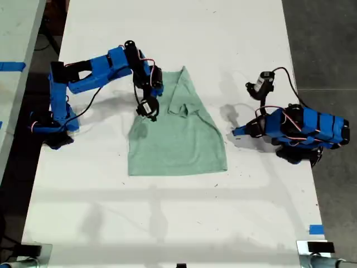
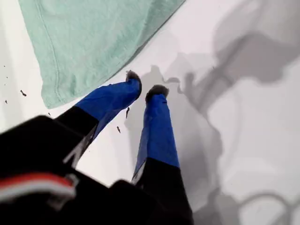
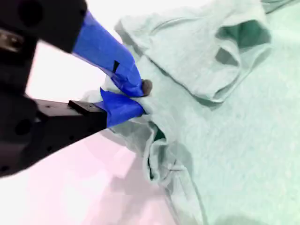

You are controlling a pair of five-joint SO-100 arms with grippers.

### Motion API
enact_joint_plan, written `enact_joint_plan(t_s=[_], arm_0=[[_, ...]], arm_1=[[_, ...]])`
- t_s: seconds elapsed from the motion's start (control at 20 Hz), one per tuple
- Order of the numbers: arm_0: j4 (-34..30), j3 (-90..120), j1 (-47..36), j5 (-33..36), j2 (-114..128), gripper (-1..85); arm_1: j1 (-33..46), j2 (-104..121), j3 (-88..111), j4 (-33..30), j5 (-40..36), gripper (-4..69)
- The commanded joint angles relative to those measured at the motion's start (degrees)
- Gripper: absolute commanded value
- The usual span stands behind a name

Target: Fold t shirt

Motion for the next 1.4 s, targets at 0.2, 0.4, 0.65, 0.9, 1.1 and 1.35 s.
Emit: enact_joint_plan(t_s=[0.2,0.4,0.65,0.9,1.1,1.35], arm_0=[[-9.05,-4.22,6.24,-3.78,-7.21,4.6],[-13.97,-4.31,9.14,-3.87,-12.92,12.0],[-12.57,-4.31,9.49,-4.31,-10.28,16.4],[-6.68,-3.69,9.49,-8.44,-0.62,16.1],[1.23,2.29,6.59,-10.63,12.83,17.2],[-0.53,40.34,-2.72,-13.54,52.91,-0.1]], arm_1=[[-0.53,0.26,4.04,0.26,0.62,5.9],[-0.62,0.26,4.04,0.26,0.62,5.9],[-0.79,0.26,4.04,0.26,0.7,5.9],[-0.79,0.26,4.04,0.26,0.7,5.9],[-0.88,0.26,4.04,0.26,0.7,5.9],[-0.97,0.26,4.04,0.26,0.7,5.9]])
